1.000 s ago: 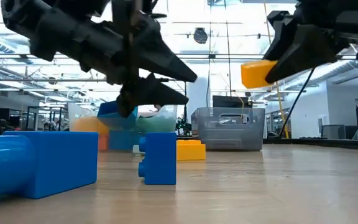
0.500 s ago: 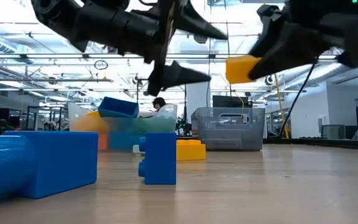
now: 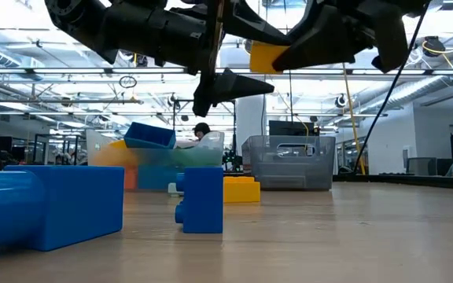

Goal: Pick & Place Toys
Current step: Put the yellow game piece into the bottom transparent bin

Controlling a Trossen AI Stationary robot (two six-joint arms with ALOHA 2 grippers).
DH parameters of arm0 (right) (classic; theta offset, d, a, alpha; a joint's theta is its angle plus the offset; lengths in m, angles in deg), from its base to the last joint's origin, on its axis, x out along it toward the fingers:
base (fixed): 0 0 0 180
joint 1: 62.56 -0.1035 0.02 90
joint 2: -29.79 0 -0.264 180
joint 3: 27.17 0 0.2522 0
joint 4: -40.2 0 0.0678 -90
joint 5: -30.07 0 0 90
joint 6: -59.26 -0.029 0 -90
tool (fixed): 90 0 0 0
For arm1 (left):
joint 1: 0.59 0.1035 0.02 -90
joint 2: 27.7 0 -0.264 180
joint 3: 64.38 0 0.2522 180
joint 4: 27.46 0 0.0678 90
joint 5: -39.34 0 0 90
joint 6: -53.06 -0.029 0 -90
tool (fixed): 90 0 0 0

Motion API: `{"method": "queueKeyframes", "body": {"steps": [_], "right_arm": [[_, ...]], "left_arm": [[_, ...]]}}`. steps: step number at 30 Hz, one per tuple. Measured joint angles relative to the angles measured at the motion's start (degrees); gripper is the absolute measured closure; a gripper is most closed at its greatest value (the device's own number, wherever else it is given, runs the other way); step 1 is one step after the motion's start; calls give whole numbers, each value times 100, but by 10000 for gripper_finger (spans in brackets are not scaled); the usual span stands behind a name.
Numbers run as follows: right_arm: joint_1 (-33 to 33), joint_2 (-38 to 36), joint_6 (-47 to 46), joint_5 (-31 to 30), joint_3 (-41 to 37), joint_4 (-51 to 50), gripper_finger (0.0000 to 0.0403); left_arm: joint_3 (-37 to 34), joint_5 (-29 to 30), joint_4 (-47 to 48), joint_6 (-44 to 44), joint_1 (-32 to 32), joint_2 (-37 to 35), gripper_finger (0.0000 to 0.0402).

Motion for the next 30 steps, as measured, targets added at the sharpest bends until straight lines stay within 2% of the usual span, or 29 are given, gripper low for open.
{"method": "queueKeyframes", "body": {"steps": [6,7,11,13,17,21,24,30], "right_arm": [[68,-10,-134,483,-2,-23,282],[90,-15,-291,503,0,-39,280],[46,-100,-1186,472,25,-395,266],[-26,-266,-1475,360,31,-780,258],[-194,-585,-2066,588,-20,-1627,247],[-240,-989,-2382,442,-92,-1893,245],[-248,-1169,-2422,462,-297,-1829,249],[-131,-1438,-2395,452,-650,-1414,260]], "left_arm": [[2,-150,-131,199,-5,0,257],[2,-208,-127,213,2,2,271],[-64,-373,252,-19,46,-318,271],[-221,-74,492,-238,35,-679,271],[-768,894,1008,-223,-55,-1533,271],[-1455,1926,2061,410,-199,-2407,271],[-1877,2488,3138,1210,-325,-2972,271],[-2296,3004,3666,2122,-438,-3338,271]]}}
